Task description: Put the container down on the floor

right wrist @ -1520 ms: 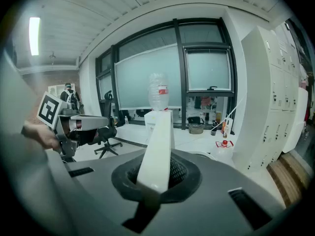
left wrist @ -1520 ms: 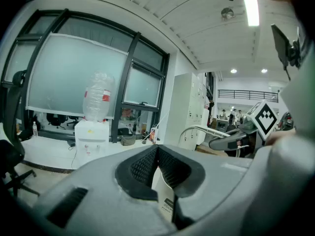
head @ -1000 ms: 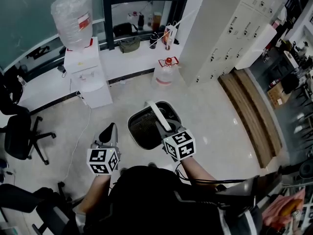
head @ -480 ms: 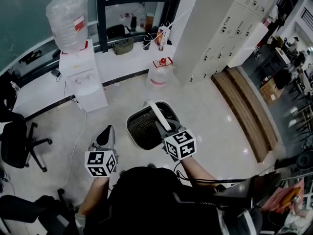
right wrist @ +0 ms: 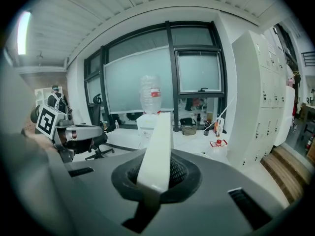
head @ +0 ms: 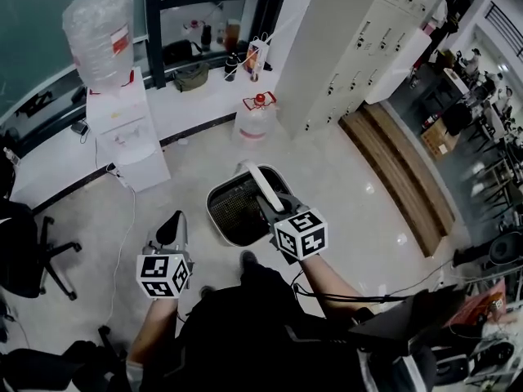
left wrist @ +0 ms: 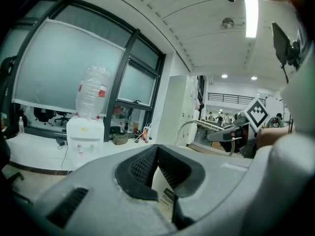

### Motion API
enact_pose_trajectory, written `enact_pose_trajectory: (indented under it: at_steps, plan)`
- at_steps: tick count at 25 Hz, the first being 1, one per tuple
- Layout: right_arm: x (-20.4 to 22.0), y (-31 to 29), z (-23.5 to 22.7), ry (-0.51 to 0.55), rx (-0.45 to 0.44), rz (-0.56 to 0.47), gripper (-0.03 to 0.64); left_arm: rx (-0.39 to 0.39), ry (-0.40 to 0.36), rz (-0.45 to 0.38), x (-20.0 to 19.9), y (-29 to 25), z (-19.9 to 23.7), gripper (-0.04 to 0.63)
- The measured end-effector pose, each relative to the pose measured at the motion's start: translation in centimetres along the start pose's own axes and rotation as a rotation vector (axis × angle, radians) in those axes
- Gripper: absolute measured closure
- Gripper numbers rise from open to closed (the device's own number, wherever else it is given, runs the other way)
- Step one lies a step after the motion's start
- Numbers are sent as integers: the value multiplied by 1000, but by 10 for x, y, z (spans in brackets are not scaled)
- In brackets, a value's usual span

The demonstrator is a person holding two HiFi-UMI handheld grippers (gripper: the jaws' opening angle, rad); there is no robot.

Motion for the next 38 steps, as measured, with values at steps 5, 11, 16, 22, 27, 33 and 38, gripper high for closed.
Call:
enact_pose_trajectory:
  at_steps: [5,11,16,22,27,33,38]
  plan:
    - [-13,-17,-13,17,-34,-5,610,-23,-5,12,-4,-22,5,588]
    - [-39,-51,-36,27,-108,-11,609,-96,-20,47,-17,-60,24,588]
    - [-55,-82,-66,56,-137,11,609,-112,-8,47,-25,-106,29,588]
    - [-72,-116,-93,88,-164,37,609,-142,-16,73,-33,-150,41,588]
    - [-86,-132,-118,97,-192,48,609,-175,-12,87,-41,-180,43,588]
    - [-97,-149,-146,113,-235,60,609,-201,-22,110,-47,-213,37,588]
    - [-103,-162,-168,141,-271,78,609,-230,-19,120,-52,-237,31,588]
Point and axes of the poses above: the fingertips, and each gripper's own axes: y backward along the fingers, z to its left, x out of its underside, the point moved 1 cm from there along y, backward along the fingers, and after that the axes turned 11 degrees about -y, right-handed, at the moved point
